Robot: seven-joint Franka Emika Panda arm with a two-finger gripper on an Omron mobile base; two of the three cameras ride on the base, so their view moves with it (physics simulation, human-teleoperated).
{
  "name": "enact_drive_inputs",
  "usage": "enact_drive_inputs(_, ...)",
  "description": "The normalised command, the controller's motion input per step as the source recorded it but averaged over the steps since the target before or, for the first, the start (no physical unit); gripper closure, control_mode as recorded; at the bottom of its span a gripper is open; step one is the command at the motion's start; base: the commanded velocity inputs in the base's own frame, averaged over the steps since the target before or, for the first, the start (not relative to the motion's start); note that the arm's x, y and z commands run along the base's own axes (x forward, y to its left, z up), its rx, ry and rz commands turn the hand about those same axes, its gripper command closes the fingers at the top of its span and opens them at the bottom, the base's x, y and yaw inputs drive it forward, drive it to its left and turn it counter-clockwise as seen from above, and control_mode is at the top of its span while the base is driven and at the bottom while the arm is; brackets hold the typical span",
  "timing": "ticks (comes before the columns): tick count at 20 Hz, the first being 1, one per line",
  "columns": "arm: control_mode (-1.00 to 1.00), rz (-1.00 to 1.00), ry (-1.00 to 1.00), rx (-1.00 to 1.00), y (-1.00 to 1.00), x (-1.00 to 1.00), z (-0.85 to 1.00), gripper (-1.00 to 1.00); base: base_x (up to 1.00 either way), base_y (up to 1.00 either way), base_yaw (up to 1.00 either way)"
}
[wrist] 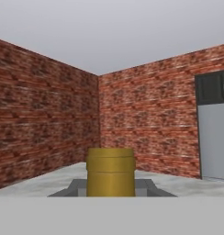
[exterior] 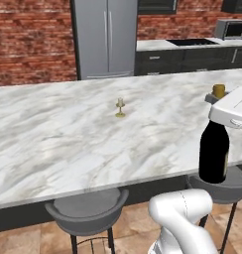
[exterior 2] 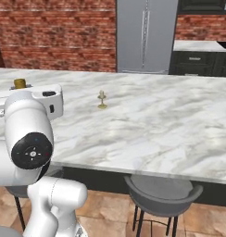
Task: Open the cabinet directly in front. Then move the wine and the mug to the dining counter with the candle on it.
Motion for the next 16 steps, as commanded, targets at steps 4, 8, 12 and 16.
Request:
enact_drive_inputs(4,1.00,0.00,0.00,0.00,0.00,0.00,0.00,1.00,1.00,-0.24,0.10)
enact_drive_inputs(8,1.00,0.00,0.00,0.00,0.00,0.00,0.00,1.00,1.00,-0.27,0.22)
enact_drive_inputs(12,1.00,0.00,0.00,0.00,0.00,0.00,0.00,1.00,1.00,-0.31,0.23)
enact_drive_inputs(16,1.00,0.00,0.00,0.00,0.00,0.00,0.00,1.00,0.95,-0.27,0.21)
